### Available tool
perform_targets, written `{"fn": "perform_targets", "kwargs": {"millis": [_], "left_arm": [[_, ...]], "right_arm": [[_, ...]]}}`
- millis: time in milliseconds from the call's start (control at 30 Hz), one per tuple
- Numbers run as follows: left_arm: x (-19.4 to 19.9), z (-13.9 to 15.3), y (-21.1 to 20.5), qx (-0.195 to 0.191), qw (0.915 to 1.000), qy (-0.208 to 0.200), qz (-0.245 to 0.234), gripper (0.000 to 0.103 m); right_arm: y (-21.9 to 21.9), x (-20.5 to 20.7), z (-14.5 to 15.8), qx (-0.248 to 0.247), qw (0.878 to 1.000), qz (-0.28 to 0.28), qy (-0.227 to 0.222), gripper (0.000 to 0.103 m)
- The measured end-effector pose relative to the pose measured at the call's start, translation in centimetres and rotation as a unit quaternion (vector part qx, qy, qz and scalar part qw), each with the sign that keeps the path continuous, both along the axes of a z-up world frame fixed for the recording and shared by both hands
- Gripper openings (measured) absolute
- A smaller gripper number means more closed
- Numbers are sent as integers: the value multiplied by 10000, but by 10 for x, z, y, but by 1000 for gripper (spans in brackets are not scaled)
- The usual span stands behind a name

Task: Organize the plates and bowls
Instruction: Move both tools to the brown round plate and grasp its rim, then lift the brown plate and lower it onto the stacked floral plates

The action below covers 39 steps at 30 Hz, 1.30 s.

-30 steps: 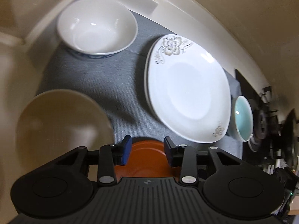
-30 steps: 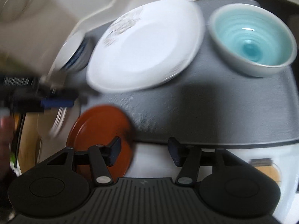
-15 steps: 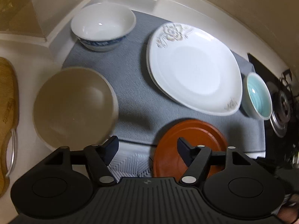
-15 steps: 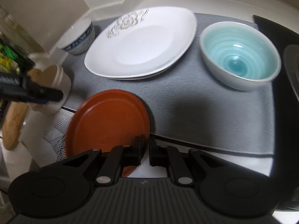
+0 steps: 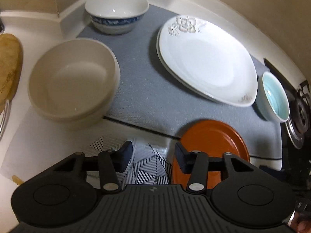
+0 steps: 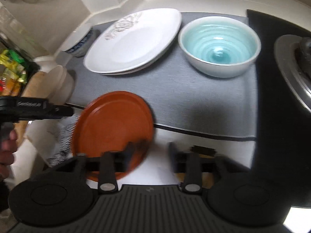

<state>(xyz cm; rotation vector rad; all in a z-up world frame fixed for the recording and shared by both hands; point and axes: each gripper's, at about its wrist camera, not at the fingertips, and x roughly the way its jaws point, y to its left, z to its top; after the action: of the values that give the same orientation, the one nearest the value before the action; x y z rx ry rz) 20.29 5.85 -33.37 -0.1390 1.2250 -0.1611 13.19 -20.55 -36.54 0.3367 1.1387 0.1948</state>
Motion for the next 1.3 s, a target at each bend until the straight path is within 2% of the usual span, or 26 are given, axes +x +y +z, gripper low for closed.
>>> {"fn": "perform_targets", "kwargs": {"millis": [33, 67, 100, 233, 300, 333, 367, 433, 500, 567, 667, 733, 900, 1000, 1033, 1133, 1233, 1300], "left_arm": [[0, -4, -1, -60, 9999, 161, -17, 61], [-1, -7, -1, -154, 9995, 282, 47, 62], [-1, -11, 1, -233, 9991, 353, 100, 62], [-13, -10, -1, -266, 9994, 177, -137, 60], [-17, -8, 1, -567, 9980, 126, -235, 58], [-18, -9, 1, -720, 9970, 112, -275, 51], [-19, -10, 1, -851, 9959, 99, -297, 42], [-18, -13, 1, -921, 9953, 105, -265, 36], [-17, -15, 2, -952, 9951, 92, -244, 30], [-18, -18, 0, -1031, 9943, 108, -241, 25], [-16, -23, 3, -1023, 9944, 229, -160, 17], [-17, -21, 3, -1033, 9943, 180, -174, 14], [-23, -25, 0, -998, 9947, 107, -240, 13], [-23, -24, -2, -940, 9953, 110, -220, 13], [-22, -24, -5, -888, 9957, 105, -251, 13], [-24, -20, -12, -732, 9967, 72, -354, 10], [-29, -16, -17, -526, 9982, -135, -248, 7], [-32, -15, -22, -435, 9982, -214, -352, 7]], "right_arm": [[-2, 0, 0, -65, 9999, -87, -3, 72], [-3, 0, 0, -111, 9998, -177, 12, 84], [-5, -2, 0, -140, 9995, -282, -18, 102], [-11, -12, 12, -201, 9965, -379, -716, 103], [-13, -15, 15, -140, 9950, -273, -954, 103], [-15, -16, 16, -103, 9947, -236, -998, 103], [-16, -17, 16, -23, 9946, -175, -1019, 103], [-20, -16, 13, 132, 9956, -173, -915, 103], [-22, -12, 10, 268, 9975, -160, -629, 103], [-16, -8, 8, 229, 9988, -60, -440, 101], [-8, -6, 4, 254, 9990, 104, -357, 96], [-2, -6, 4, 255, 9988, 228, -340, 77], [15, -8, -1, -81, 9978, 552, -364, 59], [17, -8, -7, -49, 9977, 576, -343, 42], [16, -7, -11, -6, 9982, 533, -258, 31], [17, -10, -13, -77, 9986, 414, -313, 15], [18, -10, -13, -72, 9985, 397, -361, 15], [19, -13, -10, -170, 9978, 410, -484, 14]]}}
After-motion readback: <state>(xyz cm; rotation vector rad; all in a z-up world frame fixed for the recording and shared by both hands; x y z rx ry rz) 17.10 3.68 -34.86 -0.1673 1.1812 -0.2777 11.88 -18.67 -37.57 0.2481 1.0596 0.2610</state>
